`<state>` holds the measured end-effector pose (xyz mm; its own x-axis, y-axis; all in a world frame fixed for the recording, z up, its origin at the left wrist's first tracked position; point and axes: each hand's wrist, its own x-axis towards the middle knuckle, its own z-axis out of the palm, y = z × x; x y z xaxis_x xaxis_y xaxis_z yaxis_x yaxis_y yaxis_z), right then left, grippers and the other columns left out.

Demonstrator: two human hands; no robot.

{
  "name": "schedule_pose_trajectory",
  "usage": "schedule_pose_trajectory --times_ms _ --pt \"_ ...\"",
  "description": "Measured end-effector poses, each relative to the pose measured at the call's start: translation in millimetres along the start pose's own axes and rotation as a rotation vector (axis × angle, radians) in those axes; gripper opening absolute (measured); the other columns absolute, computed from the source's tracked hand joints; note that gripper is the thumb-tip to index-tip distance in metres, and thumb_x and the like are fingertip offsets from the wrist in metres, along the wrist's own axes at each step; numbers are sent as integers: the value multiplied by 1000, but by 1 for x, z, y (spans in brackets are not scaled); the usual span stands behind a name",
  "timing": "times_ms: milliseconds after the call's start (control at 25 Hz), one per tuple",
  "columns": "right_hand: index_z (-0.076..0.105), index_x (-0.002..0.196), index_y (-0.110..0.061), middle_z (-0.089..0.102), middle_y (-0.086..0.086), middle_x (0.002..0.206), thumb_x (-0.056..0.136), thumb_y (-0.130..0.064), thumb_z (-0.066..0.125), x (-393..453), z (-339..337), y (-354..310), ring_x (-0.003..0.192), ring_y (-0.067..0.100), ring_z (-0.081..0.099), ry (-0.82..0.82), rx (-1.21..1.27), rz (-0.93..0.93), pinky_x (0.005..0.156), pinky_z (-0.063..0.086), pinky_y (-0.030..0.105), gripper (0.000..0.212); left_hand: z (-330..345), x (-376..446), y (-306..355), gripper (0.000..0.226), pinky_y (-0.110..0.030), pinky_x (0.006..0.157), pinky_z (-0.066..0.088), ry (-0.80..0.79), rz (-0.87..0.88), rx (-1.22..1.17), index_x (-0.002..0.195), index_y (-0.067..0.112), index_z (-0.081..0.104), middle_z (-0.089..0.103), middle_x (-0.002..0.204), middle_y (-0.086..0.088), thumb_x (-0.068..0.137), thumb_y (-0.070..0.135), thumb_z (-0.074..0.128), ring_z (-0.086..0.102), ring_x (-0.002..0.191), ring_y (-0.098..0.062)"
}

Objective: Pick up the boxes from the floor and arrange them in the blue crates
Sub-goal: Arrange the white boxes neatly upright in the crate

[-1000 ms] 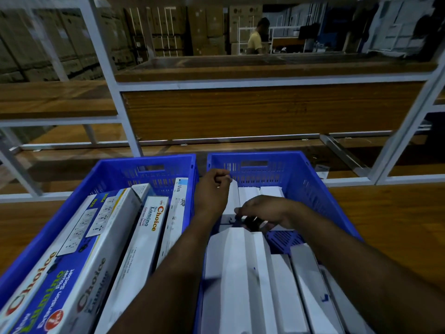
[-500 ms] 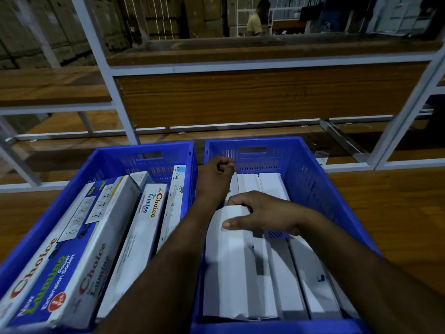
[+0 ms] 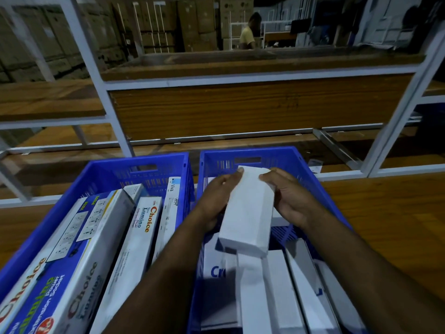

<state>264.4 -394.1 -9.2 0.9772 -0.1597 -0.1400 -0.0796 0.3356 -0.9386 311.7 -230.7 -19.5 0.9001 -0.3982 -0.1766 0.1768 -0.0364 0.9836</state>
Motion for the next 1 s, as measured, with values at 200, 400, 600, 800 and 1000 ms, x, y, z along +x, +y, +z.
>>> schedule_pose_trajectory --times_ms 200,400,600,800,1000 --pt "57 129 -12 69 14 119 87 -17 71 3 0 1 109 33 66 118 104 -21 95 54 51 44 10 -4 -2 43 -48 93 58 -153 -45 -102 127 13 61 73 118 -14 94 41 66 70 110 -34" --pt "56 130 -22 71 9 118 79 -32 72 -8 5 2 107 28 69 -150 -79 47 80 60 39 54 4 5 -2 44 -56 100 53 -18 87 -403 138 18 54 70 126 -14 98 38 58 65 119 -37" --pt "46 137 -42 63 -18 128 91 -29 66 -15 10 7 117 5 61 -209 -426 -199 92 56 27 52 7 8 -7 49 -55 99 54 114 117 -290 147 37 40 65 131 -5 102 54 43 63 119 -27" --pt "30 142 -61 22 -26 158 97 -51 45 -14 18 12 143 -1 26 -227 -603 -296 107 35 20 49 12 9 -8 49 -42 86 57 163 88 -393 146 23 48 68 127 -11 105 49 37 65 117 -30" --pt "40 141 -50 9 -27 159 100 -33 53 -11 15 17 120 -38 13 -189 -752 -399 113 32 19 47 13 0 0 73 -50 92 58 -34 35 -600 133 26 62 71 125 -12 89 75 31 70 111 -29"
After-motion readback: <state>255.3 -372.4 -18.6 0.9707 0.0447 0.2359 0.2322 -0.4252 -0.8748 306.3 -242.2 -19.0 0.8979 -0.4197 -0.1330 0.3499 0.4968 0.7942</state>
